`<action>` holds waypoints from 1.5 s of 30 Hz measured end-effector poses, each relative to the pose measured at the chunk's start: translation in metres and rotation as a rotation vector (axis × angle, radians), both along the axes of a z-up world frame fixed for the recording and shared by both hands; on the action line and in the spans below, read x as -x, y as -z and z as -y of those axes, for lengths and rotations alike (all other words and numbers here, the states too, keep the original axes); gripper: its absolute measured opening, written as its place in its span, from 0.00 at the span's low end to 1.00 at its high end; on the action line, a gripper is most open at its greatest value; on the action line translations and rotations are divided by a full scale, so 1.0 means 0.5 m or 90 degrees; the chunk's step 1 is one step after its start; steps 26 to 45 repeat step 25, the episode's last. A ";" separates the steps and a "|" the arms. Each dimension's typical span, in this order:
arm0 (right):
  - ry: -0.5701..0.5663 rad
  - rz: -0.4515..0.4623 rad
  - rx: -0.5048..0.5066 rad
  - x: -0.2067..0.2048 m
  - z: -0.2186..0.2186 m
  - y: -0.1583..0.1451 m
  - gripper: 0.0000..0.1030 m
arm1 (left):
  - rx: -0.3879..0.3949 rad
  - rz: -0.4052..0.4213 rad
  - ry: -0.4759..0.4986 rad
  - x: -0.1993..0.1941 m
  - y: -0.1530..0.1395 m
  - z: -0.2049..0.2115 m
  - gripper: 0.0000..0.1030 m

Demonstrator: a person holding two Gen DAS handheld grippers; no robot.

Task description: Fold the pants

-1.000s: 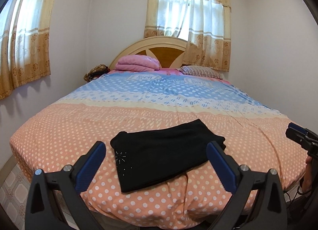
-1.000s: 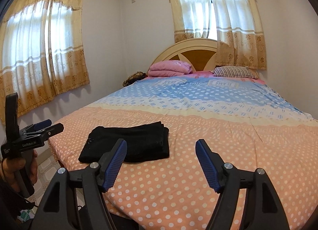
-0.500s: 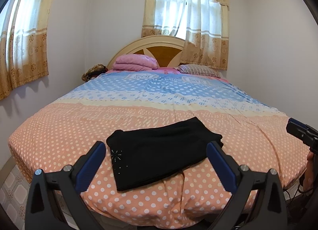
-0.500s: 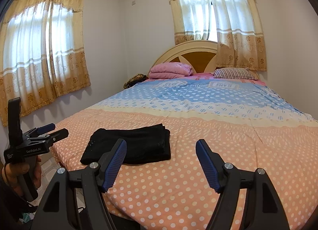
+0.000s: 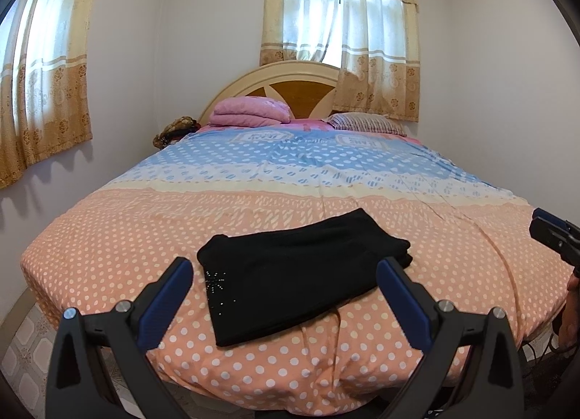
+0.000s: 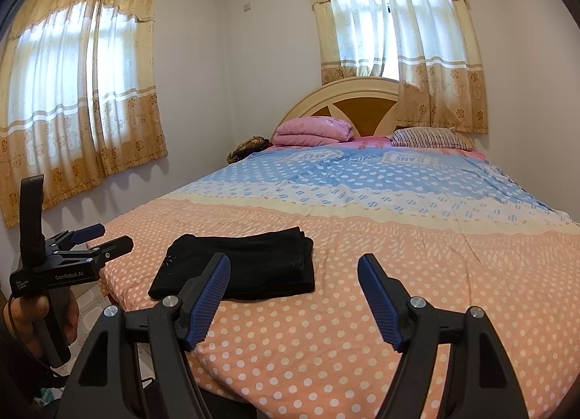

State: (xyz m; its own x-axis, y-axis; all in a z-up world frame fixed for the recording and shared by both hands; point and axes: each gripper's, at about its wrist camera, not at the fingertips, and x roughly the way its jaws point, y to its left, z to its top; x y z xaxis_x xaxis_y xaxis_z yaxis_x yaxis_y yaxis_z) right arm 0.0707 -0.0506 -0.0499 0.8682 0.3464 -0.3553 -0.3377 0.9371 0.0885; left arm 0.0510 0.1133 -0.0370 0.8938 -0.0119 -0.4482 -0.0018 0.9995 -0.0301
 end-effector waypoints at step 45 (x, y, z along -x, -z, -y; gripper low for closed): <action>-0.012 0.001 0.022 0.004 -0.023 0.011 0.72 | -0.014 0.017 -0.015 0.008 0.000 -0.002 1.00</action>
